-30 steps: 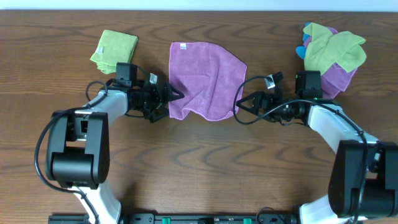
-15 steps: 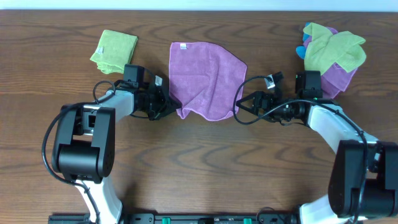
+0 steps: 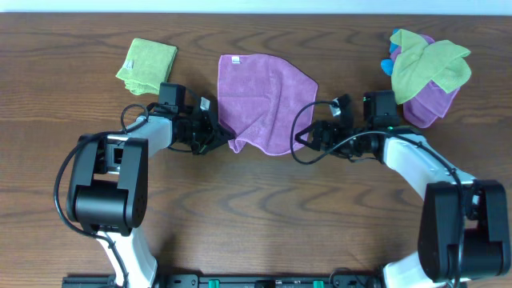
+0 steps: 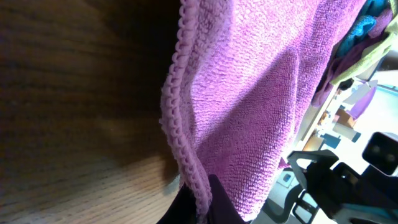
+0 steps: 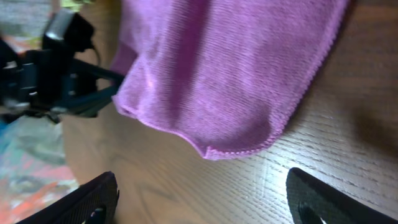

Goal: Fold the cloth
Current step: 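Grasp the near corners of the purple cloth with both grippers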

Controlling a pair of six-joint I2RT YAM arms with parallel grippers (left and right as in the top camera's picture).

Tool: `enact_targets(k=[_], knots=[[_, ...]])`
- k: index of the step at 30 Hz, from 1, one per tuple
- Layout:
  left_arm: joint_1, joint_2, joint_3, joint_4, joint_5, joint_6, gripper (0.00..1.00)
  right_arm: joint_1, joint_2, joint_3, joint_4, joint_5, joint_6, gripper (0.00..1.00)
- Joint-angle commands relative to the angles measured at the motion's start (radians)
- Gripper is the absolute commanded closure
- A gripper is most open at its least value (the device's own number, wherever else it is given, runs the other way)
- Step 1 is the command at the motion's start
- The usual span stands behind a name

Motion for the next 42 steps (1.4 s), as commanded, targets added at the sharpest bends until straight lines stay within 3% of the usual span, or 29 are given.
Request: enact_targets(k=[1,9,23,31,36,39,42], knots=[[-0.002,0.002,0.003,0.001,0.030,0.008,0.94,0.032,-0.004,-0.019,0.000,0.105,0.061,0.14],[-0.002,0.002,0.003,0.000,0.045,0.012,0.94,0.054,-0.001,-0.033,0.069,0.204,0.143,0.16],[-0.002,0.002,0.003,0.001,0.045,0.012,0.95,0.095,0.124,-0.039,0.191,0.174,0.275,0.22],[-0.002,0.002,0.003,0.001,0.052,0.011,0.94,0.138,0.142,-0.039,0.204,0.196,0.302,0.40],[-0.002,0.002,0.003,0.001,0.068,0.023,0.94,0.137,0.141,-0.039,0.218,0.224,0.264,0.68],[-0.001,0.002,0.003,0.001,0.086,0.034,0.94,0.128,0.141,-0.039,0.237,0.224,0.214,0.99],[0.001,0.001,0.003,0.000,0.119,0.057,0.94,0.111,0.132,-0.039,0.243,0.220,0.206,0.99]])
